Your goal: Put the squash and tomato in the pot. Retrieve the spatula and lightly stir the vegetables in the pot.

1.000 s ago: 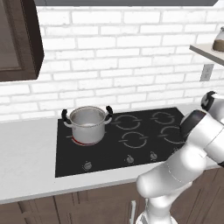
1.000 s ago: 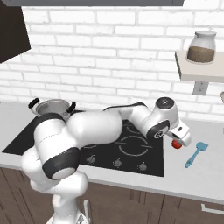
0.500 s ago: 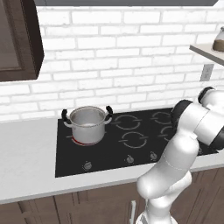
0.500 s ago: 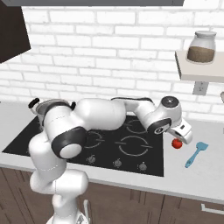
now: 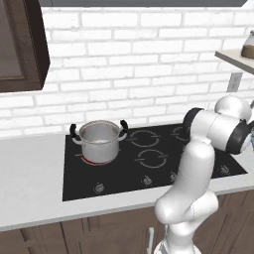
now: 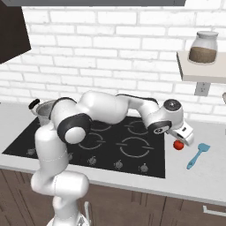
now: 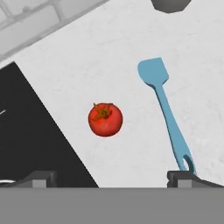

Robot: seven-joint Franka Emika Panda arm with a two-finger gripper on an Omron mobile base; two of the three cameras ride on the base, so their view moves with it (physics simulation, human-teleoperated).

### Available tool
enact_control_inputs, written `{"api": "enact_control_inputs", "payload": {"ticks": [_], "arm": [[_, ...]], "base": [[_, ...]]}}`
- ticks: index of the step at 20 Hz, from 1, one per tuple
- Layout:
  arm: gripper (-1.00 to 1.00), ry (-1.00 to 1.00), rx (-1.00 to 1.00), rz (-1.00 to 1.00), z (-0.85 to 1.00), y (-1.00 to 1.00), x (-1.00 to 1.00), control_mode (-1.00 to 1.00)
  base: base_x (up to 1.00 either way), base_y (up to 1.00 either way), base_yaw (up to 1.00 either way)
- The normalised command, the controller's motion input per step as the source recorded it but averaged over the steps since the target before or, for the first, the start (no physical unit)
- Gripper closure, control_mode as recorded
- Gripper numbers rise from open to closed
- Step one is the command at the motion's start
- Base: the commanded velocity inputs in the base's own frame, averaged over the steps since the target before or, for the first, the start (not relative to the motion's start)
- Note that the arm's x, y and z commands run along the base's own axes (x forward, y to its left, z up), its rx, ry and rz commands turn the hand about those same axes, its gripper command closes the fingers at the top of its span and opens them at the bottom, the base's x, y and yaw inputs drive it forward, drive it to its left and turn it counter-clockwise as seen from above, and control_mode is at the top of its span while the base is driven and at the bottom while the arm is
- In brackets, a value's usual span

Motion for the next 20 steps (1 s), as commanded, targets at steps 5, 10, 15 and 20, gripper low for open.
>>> {"api": "enact_control_inputs", "payload": {"ticks": [5, 10, 15, 20], "arm": [[-1.00, 0.00, 0.00, 0.00, -0.19, -0.08, 0.10, -1.00], [-1.00, -0.02, 0.00, 0.00, -0.10, -0.01, 0.19, -1.00], [-1.00, 0.00, 0.00, 0.00, -0.17, 0.00, 0.25, -1.00], [-1.00, 0.01, 0.00, 0.00, -0.23, 0.00, 0.20, -1.00]], "base": [[0.00, 0.00, 0.00], [0.00, 0.00, 0.00], [0.00, 0.00, 0.00], [0.00, 0.00, 0.00]]}}
